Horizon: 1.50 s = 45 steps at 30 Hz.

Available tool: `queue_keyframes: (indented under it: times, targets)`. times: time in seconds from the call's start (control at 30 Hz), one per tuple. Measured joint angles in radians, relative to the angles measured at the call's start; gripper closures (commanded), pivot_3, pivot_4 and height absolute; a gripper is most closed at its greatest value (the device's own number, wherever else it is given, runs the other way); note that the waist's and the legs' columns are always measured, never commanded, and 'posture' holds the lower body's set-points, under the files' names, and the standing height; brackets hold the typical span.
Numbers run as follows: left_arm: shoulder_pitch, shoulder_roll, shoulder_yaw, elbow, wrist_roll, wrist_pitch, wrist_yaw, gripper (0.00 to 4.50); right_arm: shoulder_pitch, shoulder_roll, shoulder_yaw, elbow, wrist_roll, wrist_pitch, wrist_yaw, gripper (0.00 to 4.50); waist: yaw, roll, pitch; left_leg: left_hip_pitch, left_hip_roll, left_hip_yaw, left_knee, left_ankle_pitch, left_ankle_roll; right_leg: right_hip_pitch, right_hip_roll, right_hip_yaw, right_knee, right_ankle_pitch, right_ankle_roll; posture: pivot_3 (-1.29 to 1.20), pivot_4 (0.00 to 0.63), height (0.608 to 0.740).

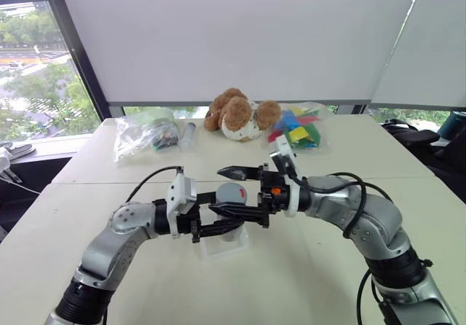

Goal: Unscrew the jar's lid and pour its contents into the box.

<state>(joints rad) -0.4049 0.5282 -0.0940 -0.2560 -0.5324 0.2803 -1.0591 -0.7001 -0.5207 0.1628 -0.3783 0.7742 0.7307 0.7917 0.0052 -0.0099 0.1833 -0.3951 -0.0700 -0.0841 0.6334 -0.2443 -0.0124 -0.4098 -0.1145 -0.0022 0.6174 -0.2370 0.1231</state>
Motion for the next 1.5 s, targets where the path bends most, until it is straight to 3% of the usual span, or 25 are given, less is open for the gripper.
queue_keyframes:
  times: [0.1,0.2,0.27,0.3,0.53,0.8,0.93,0.97,1.1,1.5]
  targets:
    - [0.0,-0.001,0.0,-0.001,0.0,0.012,0.007,2.3,-0.005,0.008,0.0,0.01,-0.021,-0.005,0.007,0.0,-0.001,0.0,0.0,0.0,0.0,0.0,0.0,0.0,0.0,0.0,0.0,0.0,0.0,0.0,0.0,0.0,0.15,0.74]
    - [0.0,-0.005,0.0,-0.001,-0.001,0.016,0.019,2.3,-0.005,0.013,0.0,0.012,-0.028,-0.005,0.012,0.87,-0.001,0.0,0.0,0.0,0.0,0.0,0.0,0.0,0.0,0.0,0.0,0.0,0.0,0.0,0.0,0.0,0.15,0.74]
    - [0.0,-0.011,0.0,-0.001,-0.002,0.018,0.023,2.3,-0.005,0.013,0.0,0.012,-0.033,-0.005,0.019,1.92,-0.001,0.0,0.0,0.0,0.0,0.0,0.0,0.0,0.0,0.0,0.0,0.0,0.0,0.0,0.0,0.0,0.15,0.74]
    - [0.0,-0.011,0.001,-0.001,-0.003,0.018,0.025,2.3,-0.005,0.013,0.0,0.012,-0.035,-0.004,0.021,2.17,-0.001,0.0,0.0,0.0,0.0,0.0,0.0,0.0,0.0,0.0,0.0,0.0,0.0,0.0,0.0,0.0,0.15,0.74]
    - [0.0,-0.018,-0.001,-0.006,-0.005,0.03,0.022,2.3,-0.01,0.011,-0.007,0.037,-0.04,-0.012,0.075,2.15,-0.001,0.0,0.0,0.0,0.0,0.0,0.0,0.0,0.0,0.0,0.0,0.0,0.0,0.0,0.0,0.0,0.15,0.74]
    - [-0.038,-0.041,-0.043,-0.029,-0.052,0.014,-0.111,2.3,-0.119,-0.071,-0.003,0.143,0.0,-0.048,0.469,2.15,-0.001,0.0,0.0,0.0,0.0,0.0,0.001,0.0,0.0,0.001,0.0,0.0,0.0,0.0,0.0,0.0,0.15,0.74]
    - [-0.04,-0.046,-0.062,-0.038,-0.051,0.009,-0.144,2.3,-0.152,-0.085,0.027,0.184,-0.019,-0.089,0.595,2.15,-0.009,0.0,0.0,0.001,0.0,0.0,0.0,0.0,0.0,0.001,0.0,0.0,0.001,0.0,0.0,0.0,0.15,0.74]
    - [-0.04,-0.046,-0.065,-0.038,-0.05,0.01,-0.144,2.3,-0.154,-0.085,0.03,0.191,-0.024,-0.093,0.605,2.15,-0.012,0.0,0.0,0.001,0.0,0.0,0.0,0.0,0.0,0.001,0.0,0.0,0.001,0.0,0.0,0.0,0.15,0.74]
    - [-0.035,-0.046,-0.048,-0.045,-0.065,0.012,-0.138,2.3,-0.151,-0.083,0.022,0.208,-0.028,-0.098,0.607,0.21,-0.016,0.0,0.0,0.001,0.0,-0.001,0.0,0.0,0.0,0.001,0.0,0.0,0.001,0.0,0.0,0.0,0.15,0.74]
    - [0.021,-0.038,0.054,-0.014,-0.068,0.016,-0.002,2.3,-0.055,-0.067,-0.145,0.181,-0.029,-0.126,0.393,0.1,-0.015,0.0,0.0,0.001,0.0,-0.001,0.0,0.0,0.0,0.001,0.0,0.0,0.0,0.0,0.0,0.0,0.15,0.74]
